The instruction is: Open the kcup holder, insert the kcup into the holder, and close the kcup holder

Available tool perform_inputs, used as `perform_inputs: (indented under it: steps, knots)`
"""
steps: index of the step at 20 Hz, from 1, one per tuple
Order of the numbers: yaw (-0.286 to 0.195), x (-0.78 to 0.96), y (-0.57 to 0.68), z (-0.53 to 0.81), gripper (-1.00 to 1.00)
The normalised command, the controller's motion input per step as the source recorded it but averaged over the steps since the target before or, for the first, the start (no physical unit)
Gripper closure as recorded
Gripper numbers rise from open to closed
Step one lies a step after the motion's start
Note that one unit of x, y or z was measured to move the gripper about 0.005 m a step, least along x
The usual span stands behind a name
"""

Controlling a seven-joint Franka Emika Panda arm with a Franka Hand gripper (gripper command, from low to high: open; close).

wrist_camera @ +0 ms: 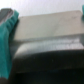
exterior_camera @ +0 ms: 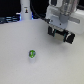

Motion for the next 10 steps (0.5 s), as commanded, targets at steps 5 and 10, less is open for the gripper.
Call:
perform_inputs:
  steps: [5, 10]
  knots:
    - [-0.077, 0.94, -0.32, 0.21, 1.00]
    - [-0.076, 0.83, -0.26, 0.24, -1.00]
